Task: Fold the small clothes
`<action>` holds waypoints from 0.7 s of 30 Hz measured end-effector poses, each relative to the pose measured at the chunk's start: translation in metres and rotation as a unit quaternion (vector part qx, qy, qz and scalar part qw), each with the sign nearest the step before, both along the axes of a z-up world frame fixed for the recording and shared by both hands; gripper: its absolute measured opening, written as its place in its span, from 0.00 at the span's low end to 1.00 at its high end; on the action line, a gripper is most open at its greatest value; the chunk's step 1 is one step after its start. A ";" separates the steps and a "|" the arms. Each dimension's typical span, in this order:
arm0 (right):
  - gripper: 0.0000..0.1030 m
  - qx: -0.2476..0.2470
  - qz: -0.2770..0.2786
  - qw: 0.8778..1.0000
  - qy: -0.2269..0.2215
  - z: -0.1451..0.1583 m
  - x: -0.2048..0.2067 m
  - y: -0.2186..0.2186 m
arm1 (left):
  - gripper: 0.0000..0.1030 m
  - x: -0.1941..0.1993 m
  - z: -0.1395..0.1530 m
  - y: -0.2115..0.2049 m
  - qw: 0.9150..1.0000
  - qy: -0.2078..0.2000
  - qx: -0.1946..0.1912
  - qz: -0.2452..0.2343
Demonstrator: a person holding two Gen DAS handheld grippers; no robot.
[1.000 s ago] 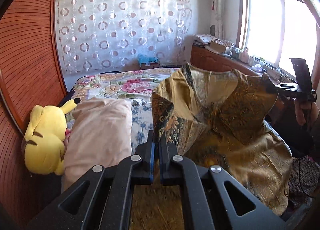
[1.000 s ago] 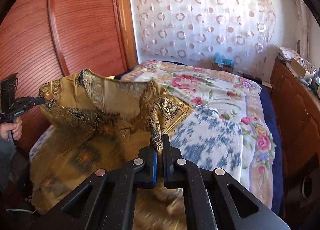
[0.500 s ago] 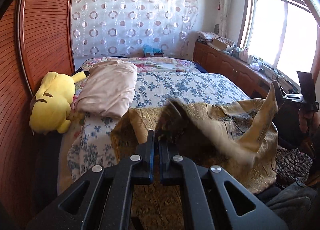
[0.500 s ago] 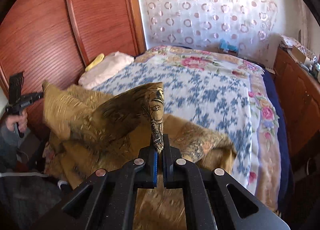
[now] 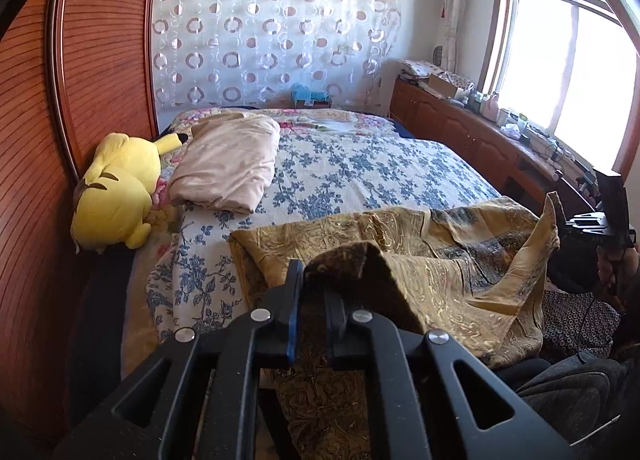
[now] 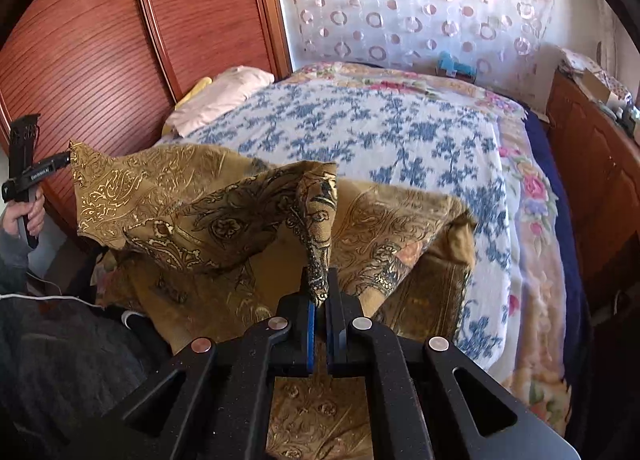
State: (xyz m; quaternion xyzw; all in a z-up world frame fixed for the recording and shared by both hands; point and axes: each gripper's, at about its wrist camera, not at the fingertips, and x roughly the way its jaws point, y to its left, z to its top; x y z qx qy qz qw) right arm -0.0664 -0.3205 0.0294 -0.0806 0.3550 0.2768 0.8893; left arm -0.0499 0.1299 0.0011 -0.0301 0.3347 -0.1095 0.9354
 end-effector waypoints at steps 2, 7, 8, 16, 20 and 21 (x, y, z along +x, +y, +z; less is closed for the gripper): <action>0.03 -0.006 0.003 1.000 0.004 -0.003 -0.001 0.005 | 0.11 0.000 -0.002 0.000 1.000 0.007 -0.002 -0.004; 0.04 -0.007 -0.002 1.000 0.009 -0.005 0.000 0.003 | 0.38 0.004 -0.006 -0.001 1.000 0.021 0.001 -0.006; 0.10 -0.006 -0.005 1.000 0.011 -0.004 0.001 0.001 | 0.42 0.005 -0.006 -0.002 1.000 0.023 0.001 -0.007; 0.23 -0.009 -0.020 1.000 -0.004 0.004 -0.009 -0.011 | 0.78 0.006 -0.002 0.000 1.000 0.020 0.023 -0.006; 0.25 -0.023 -0.027 0.999 -0.010 0.009 -0.012 -0.019 | 0.79 0.013 -0.008 0.004 0.999 0.030 0.029 -0.003; 0.25 -0.028 -0.030 0.999 -0.012 0.010 -0.014 -0.021 | 0.79 0.015 -0.009 0.005 0.999 0.035 0.034 -0.002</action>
